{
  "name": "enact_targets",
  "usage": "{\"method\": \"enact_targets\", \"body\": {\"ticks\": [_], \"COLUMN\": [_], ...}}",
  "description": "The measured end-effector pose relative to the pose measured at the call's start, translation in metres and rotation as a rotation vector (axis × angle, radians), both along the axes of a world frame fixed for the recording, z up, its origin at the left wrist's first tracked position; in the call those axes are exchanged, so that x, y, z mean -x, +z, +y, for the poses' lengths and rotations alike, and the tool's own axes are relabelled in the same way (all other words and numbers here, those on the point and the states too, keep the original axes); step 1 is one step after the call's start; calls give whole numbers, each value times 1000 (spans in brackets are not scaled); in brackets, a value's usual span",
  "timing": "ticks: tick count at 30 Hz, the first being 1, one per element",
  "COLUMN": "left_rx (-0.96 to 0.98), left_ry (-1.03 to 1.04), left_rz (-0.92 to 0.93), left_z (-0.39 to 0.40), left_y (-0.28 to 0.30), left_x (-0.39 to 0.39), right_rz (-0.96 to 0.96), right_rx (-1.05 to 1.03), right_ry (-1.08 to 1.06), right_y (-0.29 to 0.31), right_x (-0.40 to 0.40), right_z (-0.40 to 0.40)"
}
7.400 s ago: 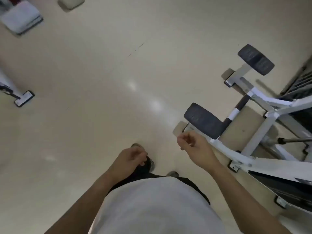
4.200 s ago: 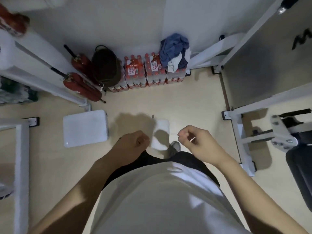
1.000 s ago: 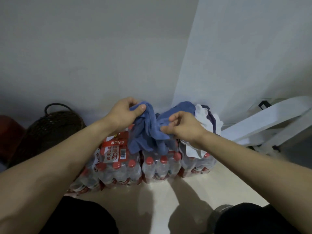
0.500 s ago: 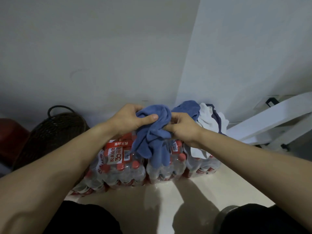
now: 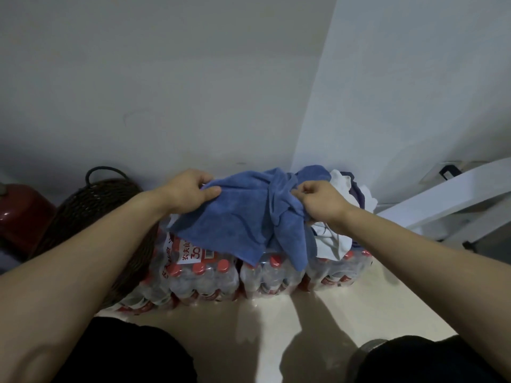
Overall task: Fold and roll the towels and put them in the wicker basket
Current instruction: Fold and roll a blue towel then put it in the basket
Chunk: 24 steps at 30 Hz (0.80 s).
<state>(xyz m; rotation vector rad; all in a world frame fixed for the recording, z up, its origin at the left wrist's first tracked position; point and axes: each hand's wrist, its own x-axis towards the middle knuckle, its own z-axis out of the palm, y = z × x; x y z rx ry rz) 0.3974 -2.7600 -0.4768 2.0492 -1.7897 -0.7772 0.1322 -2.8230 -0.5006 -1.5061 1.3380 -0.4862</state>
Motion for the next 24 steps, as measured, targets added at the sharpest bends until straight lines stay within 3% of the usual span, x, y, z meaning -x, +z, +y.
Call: {"method": "enact_targets", "body": {"ticks": [3,7,10,13,17,22,24], "left_rx": [-4,-41,-78,-91,81,120,110], "left_ry": [73,324,340,327,311,243,186], "left_rz": [20,658,923,865,408,312,292], "left_z": [1,3,0,-1,-4,-9,-11], "left_y": [-1,-8,-9,-15,-31,-48,-52], "left_x": [-4,10,29,41,38,30,32], "right_rz": [30,-129,-190,-145,-19,364,484], "right_rx": [-13,-119,-84,-45,-68,306,359], "right_ry": [92,122,142,305,551,349,354], "right_y": [-3,-14,-22,-21,-25,-48,-63], "right_x": [-3,-18,-38,-55,-57,-30,-23], "right_z": [8,29,46,55,40,-17,-37]}}
